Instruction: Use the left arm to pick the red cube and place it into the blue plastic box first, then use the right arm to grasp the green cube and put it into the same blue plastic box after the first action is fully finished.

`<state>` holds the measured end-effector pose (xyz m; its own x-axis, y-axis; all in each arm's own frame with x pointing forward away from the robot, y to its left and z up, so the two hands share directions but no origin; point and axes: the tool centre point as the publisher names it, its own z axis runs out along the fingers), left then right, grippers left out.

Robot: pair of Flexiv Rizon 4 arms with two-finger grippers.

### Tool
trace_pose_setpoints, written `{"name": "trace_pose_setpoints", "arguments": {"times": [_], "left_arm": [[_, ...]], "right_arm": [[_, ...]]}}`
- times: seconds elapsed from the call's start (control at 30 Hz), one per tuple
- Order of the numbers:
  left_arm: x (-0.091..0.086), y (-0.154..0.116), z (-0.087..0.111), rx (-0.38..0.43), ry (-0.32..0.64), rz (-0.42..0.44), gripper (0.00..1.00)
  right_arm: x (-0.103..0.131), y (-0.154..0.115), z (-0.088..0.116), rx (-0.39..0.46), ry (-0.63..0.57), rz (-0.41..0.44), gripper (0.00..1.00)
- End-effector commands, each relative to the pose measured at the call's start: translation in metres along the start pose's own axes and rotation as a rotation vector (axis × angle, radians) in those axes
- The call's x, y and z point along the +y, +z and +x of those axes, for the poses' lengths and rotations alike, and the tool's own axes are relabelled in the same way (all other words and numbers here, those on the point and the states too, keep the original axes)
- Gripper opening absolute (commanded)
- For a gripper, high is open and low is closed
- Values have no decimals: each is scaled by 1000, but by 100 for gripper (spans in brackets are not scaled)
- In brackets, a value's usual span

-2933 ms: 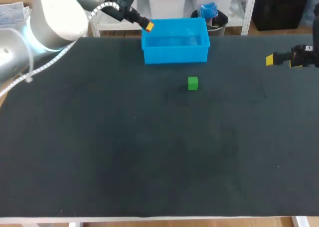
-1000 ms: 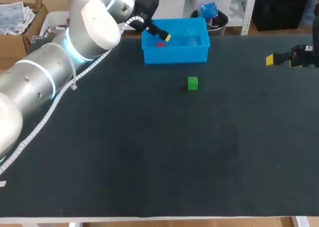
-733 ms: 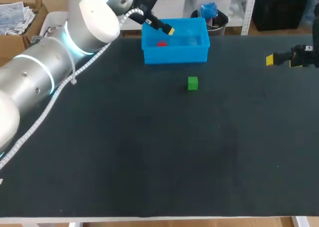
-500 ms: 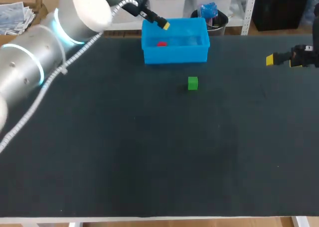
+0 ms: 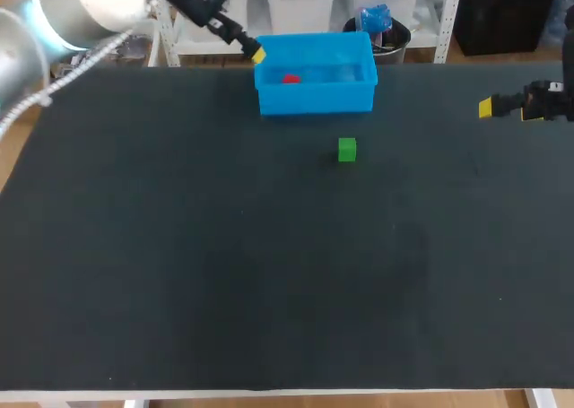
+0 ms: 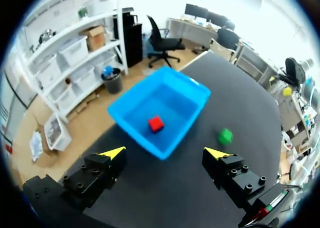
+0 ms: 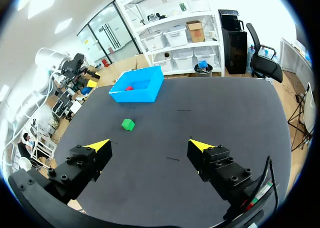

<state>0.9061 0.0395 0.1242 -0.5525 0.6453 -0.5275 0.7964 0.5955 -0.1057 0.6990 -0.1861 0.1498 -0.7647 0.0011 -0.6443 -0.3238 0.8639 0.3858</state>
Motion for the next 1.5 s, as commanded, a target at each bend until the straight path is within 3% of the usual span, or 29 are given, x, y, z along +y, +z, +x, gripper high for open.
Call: {"name": "trace_pose_setpoints", "arguments": {"times": [0.03,0.3,0.53,0.77,1.2,1.5], "left_arm": [[-44,-60,90,-239,1,-79,100],[-64,-85,128,-320,-3,-114,100],[-82,-102,152,-339,15,-154,100],[-94,-109,176,-362,1,-136,100],[-104,-124,198,-364,19,-53,100],[-103,-123,197,-347,11,9,100]], "right_arm": [[0,1,0,1,0,1,100],[0,1,0,1,0,1,100],[0,1,0,1,0,1,100],[0,1,0,1,0,1,100],[0,1,0,1,0,1,100],[0,1,0,1,0,1,100]]}}
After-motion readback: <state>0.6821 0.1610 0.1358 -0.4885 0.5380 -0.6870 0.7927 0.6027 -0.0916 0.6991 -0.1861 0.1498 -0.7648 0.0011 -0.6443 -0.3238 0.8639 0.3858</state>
